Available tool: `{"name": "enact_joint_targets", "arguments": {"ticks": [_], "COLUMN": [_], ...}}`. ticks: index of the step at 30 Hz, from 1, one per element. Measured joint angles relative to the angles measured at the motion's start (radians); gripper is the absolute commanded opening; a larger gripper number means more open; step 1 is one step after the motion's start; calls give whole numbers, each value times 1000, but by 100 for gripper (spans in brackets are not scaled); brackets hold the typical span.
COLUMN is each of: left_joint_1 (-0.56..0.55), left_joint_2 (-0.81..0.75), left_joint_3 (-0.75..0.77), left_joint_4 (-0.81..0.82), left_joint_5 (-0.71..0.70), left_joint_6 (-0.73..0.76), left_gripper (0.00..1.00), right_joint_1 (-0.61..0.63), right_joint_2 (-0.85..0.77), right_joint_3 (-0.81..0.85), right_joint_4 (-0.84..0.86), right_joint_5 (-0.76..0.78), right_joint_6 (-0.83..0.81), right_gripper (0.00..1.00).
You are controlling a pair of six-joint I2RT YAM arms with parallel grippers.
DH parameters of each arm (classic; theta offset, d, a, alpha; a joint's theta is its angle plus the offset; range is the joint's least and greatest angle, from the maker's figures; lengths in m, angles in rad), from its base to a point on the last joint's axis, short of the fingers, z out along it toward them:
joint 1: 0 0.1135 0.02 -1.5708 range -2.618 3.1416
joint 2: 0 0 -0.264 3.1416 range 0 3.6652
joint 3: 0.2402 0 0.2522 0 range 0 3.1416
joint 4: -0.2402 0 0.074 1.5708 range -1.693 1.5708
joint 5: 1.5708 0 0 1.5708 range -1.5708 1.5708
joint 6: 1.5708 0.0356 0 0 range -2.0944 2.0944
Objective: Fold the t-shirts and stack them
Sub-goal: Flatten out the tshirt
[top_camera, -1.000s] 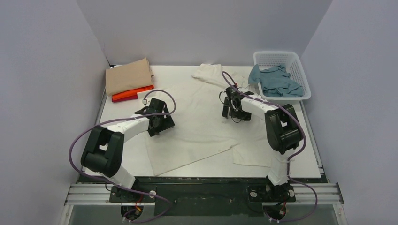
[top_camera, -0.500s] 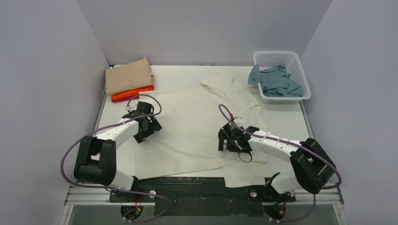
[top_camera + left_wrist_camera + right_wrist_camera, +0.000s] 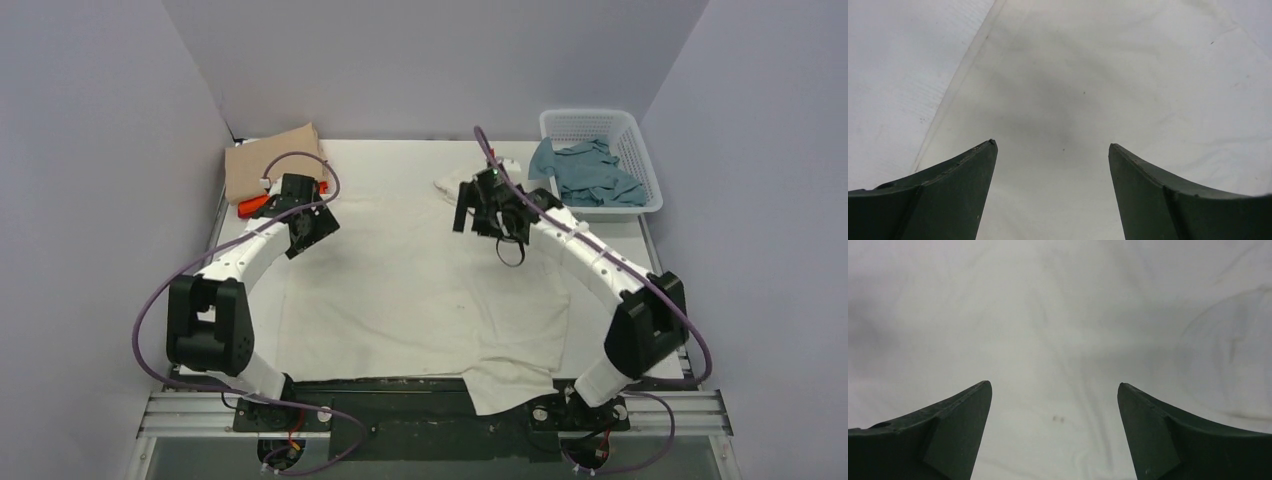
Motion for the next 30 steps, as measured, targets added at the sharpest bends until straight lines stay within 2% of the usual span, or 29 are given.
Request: {"name": "enact_joint_targets", "arguments": {"ticks": [4, 6, 10, 14, 18, 25, 30], "left_joint_1": [0, 2, 13, 31, 49, 64, 64], "left_joint_2": [108, 175, 313, 429, 529, 621, 629], "left_joint_3": [102, 154, 266, 374, 475, 543, 570], "left_joint_4": [39, 52, 80, 102, 118, 119, 119], "left_joint_5": [3, 8, 27, 55, 77, 96, 118], "left_joint_6": [47, 67, 102, 121, 140, 168, 184], "left_gripper": [93, 92, 93, 93, 93, 93, 93], "right_joint_1": [-153, -213, -294, -330, -340, -365, -419], "right_joint_2": [233, 420, 698, 920, 1036, 1034, 1033], "right_joint_3": [274, 467, 741, 948, 1038, 1022, 1021], "right_joint_4": [9, 11, 3, 4, 16, 45, 31], "right_joint_5": [60, 52, 28, -17, -75, -108, -57], "right_joint_6": [-66, -82, -95, -82, -26, 65, 96], "right_gripper": [90, 90, 90, 90, 90, 88, 88]}}
